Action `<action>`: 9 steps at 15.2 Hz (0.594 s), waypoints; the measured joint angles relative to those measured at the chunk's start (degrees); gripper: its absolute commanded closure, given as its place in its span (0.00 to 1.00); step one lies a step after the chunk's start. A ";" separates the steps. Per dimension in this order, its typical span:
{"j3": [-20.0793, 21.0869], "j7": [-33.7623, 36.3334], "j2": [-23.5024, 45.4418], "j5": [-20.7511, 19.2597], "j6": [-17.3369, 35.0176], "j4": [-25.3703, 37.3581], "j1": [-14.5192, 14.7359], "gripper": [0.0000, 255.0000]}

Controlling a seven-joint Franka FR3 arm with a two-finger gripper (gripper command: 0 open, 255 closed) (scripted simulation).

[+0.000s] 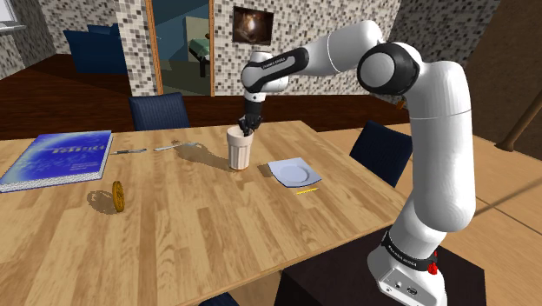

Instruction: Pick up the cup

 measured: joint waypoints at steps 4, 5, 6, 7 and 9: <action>-0.09 0.24 -1.08 -0.20 -2.46 1.38 -0.03 1.00; -0.12 0.27 -1.31 -0.24 -3.05 1.74 -0.05 1.00; -0.13 0.39 -1.48 -0.29 -3.73 2.25 -0.02 1.00; -0.14 0.49 -1.86 -0.35 -4.38 2.52 0.00 1.00; -0.17 0.64 -2.30 -0.43 -5.51 3.24 0.01 1.00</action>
